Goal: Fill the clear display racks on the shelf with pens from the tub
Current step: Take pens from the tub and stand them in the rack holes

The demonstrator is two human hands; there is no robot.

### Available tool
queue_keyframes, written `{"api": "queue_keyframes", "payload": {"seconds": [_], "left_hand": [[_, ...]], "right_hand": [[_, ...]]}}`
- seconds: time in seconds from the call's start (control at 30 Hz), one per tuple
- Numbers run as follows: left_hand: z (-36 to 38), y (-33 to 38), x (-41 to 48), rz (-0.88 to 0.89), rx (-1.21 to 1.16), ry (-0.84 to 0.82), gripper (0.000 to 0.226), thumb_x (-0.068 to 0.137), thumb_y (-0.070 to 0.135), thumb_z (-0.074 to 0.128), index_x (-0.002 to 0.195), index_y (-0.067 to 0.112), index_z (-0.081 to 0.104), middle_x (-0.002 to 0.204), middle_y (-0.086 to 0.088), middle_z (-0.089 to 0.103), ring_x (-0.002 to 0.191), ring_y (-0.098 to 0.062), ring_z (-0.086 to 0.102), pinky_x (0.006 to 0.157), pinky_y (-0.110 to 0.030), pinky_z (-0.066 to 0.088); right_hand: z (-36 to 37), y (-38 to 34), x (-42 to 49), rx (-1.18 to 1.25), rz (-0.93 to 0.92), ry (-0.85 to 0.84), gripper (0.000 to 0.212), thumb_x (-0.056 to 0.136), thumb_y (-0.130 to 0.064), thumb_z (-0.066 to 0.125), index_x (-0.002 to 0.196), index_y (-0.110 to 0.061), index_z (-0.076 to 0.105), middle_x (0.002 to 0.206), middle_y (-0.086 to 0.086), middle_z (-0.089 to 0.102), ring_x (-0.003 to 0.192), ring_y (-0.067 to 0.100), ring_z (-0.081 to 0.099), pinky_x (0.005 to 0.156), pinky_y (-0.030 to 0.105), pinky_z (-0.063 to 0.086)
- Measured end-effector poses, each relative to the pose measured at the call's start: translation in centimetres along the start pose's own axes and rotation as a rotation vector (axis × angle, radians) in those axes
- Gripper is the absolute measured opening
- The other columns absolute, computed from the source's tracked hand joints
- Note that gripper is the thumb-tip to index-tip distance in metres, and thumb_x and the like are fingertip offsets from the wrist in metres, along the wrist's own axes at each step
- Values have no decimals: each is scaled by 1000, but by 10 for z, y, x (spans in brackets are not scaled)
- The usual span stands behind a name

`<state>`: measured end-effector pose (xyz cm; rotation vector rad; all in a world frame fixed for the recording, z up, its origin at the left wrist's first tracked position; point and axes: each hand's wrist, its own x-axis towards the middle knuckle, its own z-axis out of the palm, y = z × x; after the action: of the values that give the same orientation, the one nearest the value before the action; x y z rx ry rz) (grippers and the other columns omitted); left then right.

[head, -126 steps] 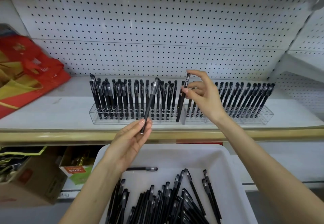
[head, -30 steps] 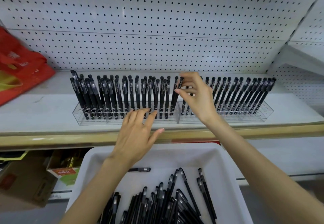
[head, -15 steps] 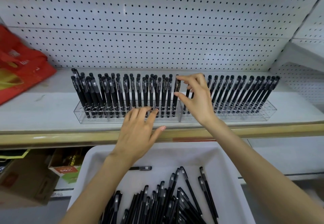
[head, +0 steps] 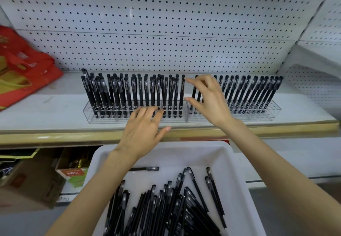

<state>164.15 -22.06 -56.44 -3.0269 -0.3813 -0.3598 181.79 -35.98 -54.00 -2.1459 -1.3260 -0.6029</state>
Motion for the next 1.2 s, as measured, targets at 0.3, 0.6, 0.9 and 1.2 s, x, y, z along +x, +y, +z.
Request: {"api": "queue_keyframes", "payload": {"seconds": [0.3,0.6,0.9,1.2], "left_hand": [[-6,15,-53,27,16,-80,69,90,57,21,144,16,35,140,-7,44,128,-22,40,111,-40,27],[67,33,-145,2,-90,-276,65,89,61,26,120,15,60,116,-7,61,106,-28,60,85,-41,51],[103,58,-186,-31,-226,-381,75,86,70,31,142,21,38,138,0,41,128,-19,38,106,-36,37],[116,48,-195,-153,-230,-400,80,86,67,42,147,16,32,149,-5,34,139,-23,29,114,-39,24]], "right_hand": [[-29,-27,-78,-258,-151,-302,51,89,-47,52,124,-11,59,126,11,54,114,28,50,96,43,41],[1,-50,-213,-91,74,-675,60,89,-56,52,134,-16,50,138,7,43,126,26,43,106,42,36],[12,-53,-271,171,580,-796,72,84,-57,59,140,-17,37,140,5,36,132,22,37,107,33,33],[20,-51,-279,186,769,-728,74,84,-52,63,141,-14,36,141,8,34,135,24,29,109,32,29]]}}
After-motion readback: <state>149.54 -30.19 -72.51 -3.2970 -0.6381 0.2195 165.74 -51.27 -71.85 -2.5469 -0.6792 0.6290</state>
